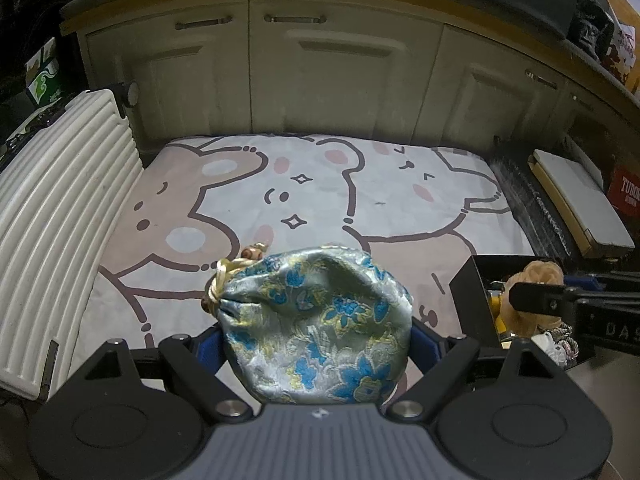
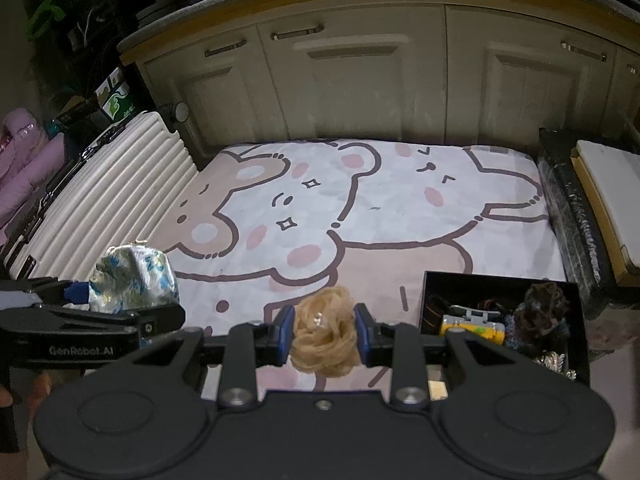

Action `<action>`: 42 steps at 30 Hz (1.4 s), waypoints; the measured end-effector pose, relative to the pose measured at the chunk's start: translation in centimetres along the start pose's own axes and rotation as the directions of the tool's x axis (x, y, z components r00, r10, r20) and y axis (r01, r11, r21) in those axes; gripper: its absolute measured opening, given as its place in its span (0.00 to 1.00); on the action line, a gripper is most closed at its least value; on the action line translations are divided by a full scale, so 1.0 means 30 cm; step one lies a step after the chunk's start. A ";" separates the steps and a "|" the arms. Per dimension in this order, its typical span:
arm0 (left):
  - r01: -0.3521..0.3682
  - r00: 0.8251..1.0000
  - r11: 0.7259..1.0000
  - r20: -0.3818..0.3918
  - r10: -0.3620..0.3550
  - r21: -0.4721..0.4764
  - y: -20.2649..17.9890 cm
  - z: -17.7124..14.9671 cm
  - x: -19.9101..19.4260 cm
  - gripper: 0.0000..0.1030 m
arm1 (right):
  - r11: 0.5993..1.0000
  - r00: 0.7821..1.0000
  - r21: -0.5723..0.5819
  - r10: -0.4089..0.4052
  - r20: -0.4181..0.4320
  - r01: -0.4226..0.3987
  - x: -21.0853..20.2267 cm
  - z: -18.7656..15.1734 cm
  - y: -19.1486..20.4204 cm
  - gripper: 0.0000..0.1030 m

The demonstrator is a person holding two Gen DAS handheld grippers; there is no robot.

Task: Organize objects
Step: 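Carry the floral pouch and scrunchie over the black box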

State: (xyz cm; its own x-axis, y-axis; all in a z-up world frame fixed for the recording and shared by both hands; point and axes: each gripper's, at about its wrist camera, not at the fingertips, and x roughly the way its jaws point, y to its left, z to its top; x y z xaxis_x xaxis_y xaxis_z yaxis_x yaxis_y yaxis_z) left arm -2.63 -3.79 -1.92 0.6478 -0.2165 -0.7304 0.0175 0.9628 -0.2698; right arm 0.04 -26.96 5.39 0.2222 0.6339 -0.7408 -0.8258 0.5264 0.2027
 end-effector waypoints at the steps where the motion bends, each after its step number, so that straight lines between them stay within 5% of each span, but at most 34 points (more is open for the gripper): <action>1: -0.001 1.000 1.000 -0.001 0.000 -0.003 -0.002 0.001 0.001 0.85 | 1.000 1.000 0.000 0.001 0.002 -0.001 0.000 0.001 -0.002 0.32; 15: 0.027 1.000 1.000 -0.011 -0.027 -0.005 -0.082 0.035 0.052 0.85 | 0.999 1.000 0.025 -0.030 0.001 0.030 0.007 -0.008 -0.108 0.32; 42: 0.175 0.984 0.979 -0.059 -0.170 0.102 -0.508 0.066 0.207 0.85 | 0.960 0.984 0.220 -0.180 0.013 0.173 -0.126 -0.123 -0.542 0.32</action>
State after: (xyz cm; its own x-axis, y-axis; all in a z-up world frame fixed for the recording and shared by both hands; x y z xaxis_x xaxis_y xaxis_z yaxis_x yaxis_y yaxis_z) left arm 2.63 -19.47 -1.09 0.5892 -0.3862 -0.7097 0.2086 0.9213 -0.3282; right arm 10.74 -40.00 2.52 0.3737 0.5359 -0.7571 -0.6403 0.7396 0.2074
